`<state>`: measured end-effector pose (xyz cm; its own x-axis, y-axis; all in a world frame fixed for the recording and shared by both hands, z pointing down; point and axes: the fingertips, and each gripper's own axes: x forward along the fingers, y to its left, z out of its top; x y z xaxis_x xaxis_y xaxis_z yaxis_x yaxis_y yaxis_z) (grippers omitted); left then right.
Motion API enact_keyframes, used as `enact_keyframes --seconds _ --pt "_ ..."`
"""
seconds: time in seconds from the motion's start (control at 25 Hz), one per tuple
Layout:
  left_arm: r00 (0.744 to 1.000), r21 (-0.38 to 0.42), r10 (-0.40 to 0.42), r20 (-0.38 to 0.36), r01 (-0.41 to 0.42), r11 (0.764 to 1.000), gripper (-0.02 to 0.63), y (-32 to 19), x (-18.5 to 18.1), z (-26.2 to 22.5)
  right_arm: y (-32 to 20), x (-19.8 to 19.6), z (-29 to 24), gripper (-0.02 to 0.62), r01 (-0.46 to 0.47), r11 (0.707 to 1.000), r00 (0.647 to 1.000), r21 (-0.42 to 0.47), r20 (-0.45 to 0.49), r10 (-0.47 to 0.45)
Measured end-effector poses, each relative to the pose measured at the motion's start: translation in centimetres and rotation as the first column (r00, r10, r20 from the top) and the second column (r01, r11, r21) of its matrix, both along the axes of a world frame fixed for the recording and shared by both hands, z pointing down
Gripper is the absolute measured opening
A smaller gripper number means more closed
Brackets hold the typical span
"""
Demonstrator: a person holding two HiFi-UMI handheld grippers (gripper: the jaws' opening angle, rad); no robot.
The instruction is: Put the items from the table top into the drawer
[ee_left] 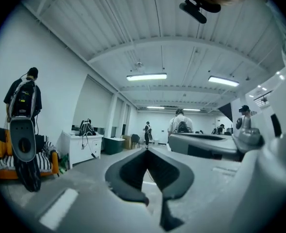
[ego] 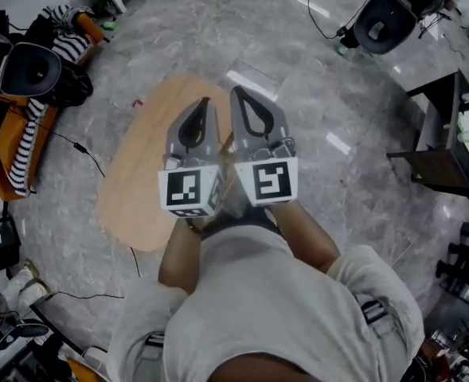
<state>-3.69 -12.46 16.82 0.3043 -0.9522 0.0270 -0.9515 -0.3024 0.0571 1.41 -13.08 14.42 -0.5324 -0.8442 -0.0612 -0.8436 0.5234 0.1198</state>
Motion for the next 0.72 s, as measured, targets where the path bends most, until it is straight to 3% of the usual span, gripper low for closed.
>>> enact_keyframes --seconds 0.4,0.72 --pt "0.996 0.113 0.092 0.002 -0.091 0.989 0.02 1.0 4.8 -4.3 1.1 4.1 -4.6 0.006 -0.057 0.992 0.998 0.112 0.006 0.056" --pt "0.993 0.137 0.116 0.005 -0.116 0.984 0.02 2.5 8.1 -5.2 3.3 7.6 -6.7 0.006 -0.079 0.983 0.997 0.168 0.004 0.08"
